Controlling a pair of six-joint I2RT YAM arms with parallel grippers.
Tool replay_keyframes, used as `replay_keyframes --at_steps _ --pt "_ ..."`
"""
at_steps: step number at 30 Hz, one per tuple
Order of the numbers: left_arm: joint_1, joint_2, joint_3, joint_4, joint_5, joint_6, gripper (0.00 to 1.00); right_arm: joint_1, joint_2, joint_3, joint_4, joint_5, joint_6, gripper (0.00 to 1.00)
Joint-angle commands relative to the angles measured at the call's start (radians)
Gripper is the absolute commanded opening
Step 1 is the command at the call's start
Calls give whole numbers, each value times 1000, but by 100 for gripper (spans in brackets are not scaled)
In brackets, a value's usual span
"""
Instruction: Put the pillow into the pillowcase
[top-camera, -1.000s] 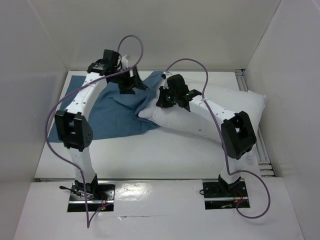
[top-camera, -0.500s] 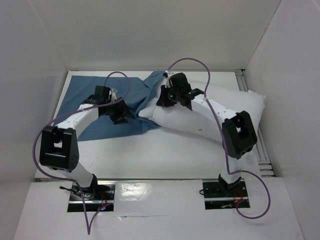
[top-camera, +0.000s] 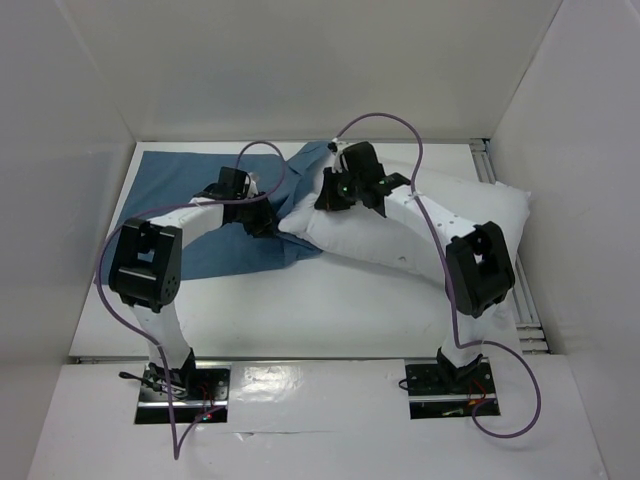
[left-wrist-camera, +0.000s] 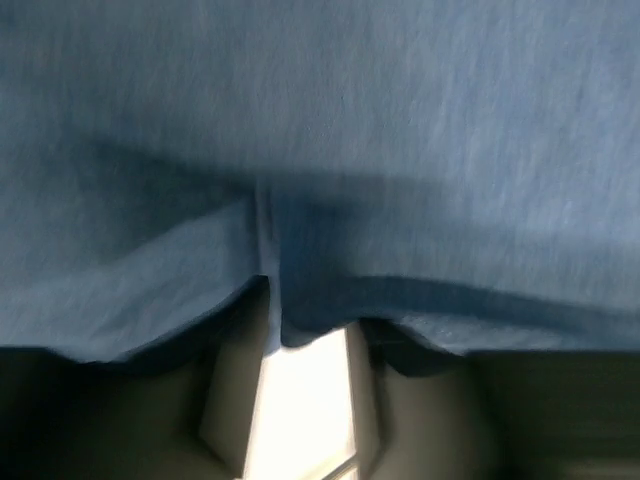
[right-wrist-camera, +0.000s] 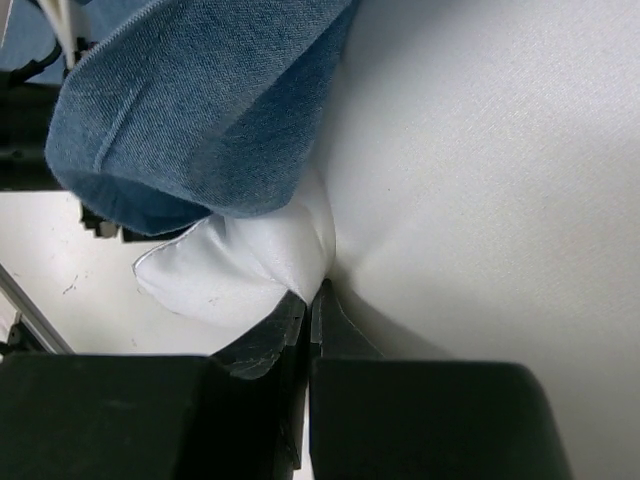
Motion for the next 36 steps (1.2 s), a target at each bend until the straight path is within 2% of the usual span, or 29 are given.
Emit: replay_keyframes --at_steps 1,2,3,4,13,18,25,30,34,36 --pt "-6 40 77 25 -5 -9 37 -14 -33 63 -48 -16 -17 0" --pt "-6 40 77 25 -14 -9 27 -14 -33 63 -58 -16 -17 0" --pt "-6 40 90 9 -14 -9 4 -23 -33 73 -58 -16 -17 0" --pt "-6 40 99 0 -14 2 0 -23 -33 83 -70 -7 -17 0" --pt "-6 -184 58 -126 102 92 0 -83 10 176 -116 -7 -8 0" --pt "-15 -248 58 -236 182 200 0 -117 57 251 -142 -17 14 0" --pt "-15 -297 93 -363 191 293 0 -138 106 351 -160 -17 43 0" --pt "-24 -336 93 -373 217 315 0 -117 157 411 -213 90 24 0" --pt "-24 -357 146 -373 265 306 0 -79 186 353 -213 122 9 0" --pt "-24 -357 185 -373 321 306 0 -39 177 270 -190 180 -2 0"
